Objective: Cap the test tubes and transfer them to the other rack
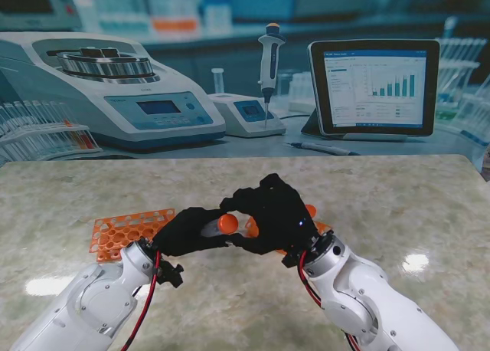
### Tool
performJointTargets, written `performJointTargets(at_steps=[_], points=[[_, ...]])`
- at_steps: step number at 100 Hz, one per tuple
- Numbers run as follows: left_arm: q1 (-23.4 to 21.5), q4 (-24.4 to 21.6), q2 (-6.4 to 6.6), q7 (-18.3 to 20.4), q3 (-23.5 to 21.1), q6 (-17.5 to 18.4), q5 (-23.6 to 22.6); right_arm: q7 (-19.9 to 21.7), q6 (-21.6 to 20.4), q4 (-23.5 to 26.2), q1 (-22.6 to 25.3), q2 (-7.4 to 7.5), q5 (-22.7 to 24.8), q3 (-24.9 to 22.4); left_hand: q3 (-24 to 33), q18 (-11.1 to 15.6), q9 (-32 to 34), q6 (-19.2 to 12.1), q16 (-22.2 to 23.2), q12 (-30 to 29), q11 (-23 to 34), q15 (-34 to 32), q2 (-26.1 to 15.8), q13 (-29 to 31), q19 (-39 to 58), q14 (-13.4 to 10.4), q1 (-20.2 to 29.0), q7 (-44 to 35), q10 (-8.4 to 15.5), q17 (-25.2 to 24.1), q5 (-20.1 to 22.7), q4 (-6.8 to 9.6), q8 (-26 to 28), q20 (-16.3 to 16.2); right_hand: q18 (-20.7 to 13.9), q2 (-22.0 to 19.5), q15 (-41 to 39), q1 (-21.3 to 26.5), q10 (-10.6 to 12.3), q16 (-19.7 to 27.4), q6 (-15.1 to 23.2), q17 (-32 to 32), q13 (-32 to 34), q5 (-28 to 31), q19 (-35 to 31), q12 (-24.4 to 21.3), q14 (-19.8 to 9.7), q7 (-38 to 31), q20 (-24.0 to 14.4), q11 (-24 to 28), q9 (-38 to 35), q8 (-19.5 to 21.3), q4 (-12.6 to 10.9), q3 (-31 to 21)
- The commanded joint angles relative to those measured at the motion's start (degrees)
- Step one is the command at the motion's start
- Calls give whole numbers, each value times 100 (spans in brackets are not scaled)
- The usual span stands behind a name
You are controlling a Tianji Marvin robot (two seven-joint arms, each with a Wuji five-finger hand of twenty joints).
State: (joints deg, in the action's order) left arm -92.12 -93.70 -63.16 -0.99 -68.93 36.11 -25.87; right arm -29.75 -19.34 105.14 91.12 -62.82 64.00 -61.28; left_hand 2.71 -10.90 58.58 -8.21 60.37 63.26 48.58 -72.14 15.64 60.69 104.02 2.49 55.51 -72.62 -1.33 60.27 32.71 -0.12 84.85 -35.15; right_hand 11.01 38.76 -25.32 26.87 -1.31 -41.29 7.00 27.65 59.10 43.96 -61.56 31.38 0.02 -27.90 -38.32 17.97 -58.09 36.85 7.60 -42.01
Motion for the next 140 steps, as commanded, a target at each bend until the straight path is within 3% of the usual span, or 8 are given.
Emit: performJointTargets(at_steps=[1,27,43,50,57,79,140], points=[[-1,-23,1,28,10,-10,12,-3,-11,36,48,-10,12,27,13,696,-38,-279,26,-39,7,-48,-302,140,907,-234,235,-348,218,188,59,-49,371,-108,22,43,-36,165,158,-13,94,5,139,209,-74,34,-96,-38,8,22,-77,61,-58,-102],[-8,-26,-1,20,1,-7,11,-10,-15,64,54,-13,5,42,14,695,-39,-275,26,-39,6,-48,-305,140,907,-234,234,-348,222,188,61,-50,369,-108,-6,-81,-72,331,175,-19,145,85,224,288,-117,59,-120,-84,10,55,-174,111,-61,-94],[-7,-25,-1,21,2,-6,14,-12,-13,65,46,-13,8,59,15,695,-34,-276,26,-38,9,-48,-300,140,907,-234,236,-348,220,188,63,-49,369,-108,-39,-100,-107,678,193,-20,263,153,295,269,-148,82,-138,-307,35,89,-278,-59,302,131],[-9,-27,-1,20,1,-8,12,7,-5,66,47,-14,-4,57,16,695,-32,-278,26,-39,8,-48,-303,140,907,-234,236,-348,223,188,61,-49,368,-108,-46,-127,-125,829,207,-16,324,174,325,179,-167,91,-142,-719,60,101,-320,-425,380,251],[-11,-29,-2,17,0,-6,12,20,6,65,46,-16,-15,56,15,695,-33,-276,26,-39,7,-47,-303,140,907,-234,233,-348,213,188,62,-50,368,-108,-51,-129,-143,944,212,-19,381,205,367,157,-178,99,-151,-868,65,124,-374,-473,443,286],[-4,-23,-4,12,6,-6,11,1,24,58,45,-24,-32,55,16,695,-36,-283,26,-39,7,-47,-303,140,907,-234,235,-347,226,188,60,-50,367,-108,-84,-270,-205,1464,283,-4,667,331,518,-69,-233,202,-184,-1985,101,241,-584,-1228,502,544],[-21,-29,-15,-35,-15,20,10,-248,91,-123,15,-82,-165,86,17,695,-39,-277,26,-38,8,-47,-302,140,907,-234,234,-350,219,188,60,-50,370,-108,-134,-491,-373,1753,363,-12,963,630,885,363,-327,531,-227,-2231,144,280,-1069,-1282,508,442]])
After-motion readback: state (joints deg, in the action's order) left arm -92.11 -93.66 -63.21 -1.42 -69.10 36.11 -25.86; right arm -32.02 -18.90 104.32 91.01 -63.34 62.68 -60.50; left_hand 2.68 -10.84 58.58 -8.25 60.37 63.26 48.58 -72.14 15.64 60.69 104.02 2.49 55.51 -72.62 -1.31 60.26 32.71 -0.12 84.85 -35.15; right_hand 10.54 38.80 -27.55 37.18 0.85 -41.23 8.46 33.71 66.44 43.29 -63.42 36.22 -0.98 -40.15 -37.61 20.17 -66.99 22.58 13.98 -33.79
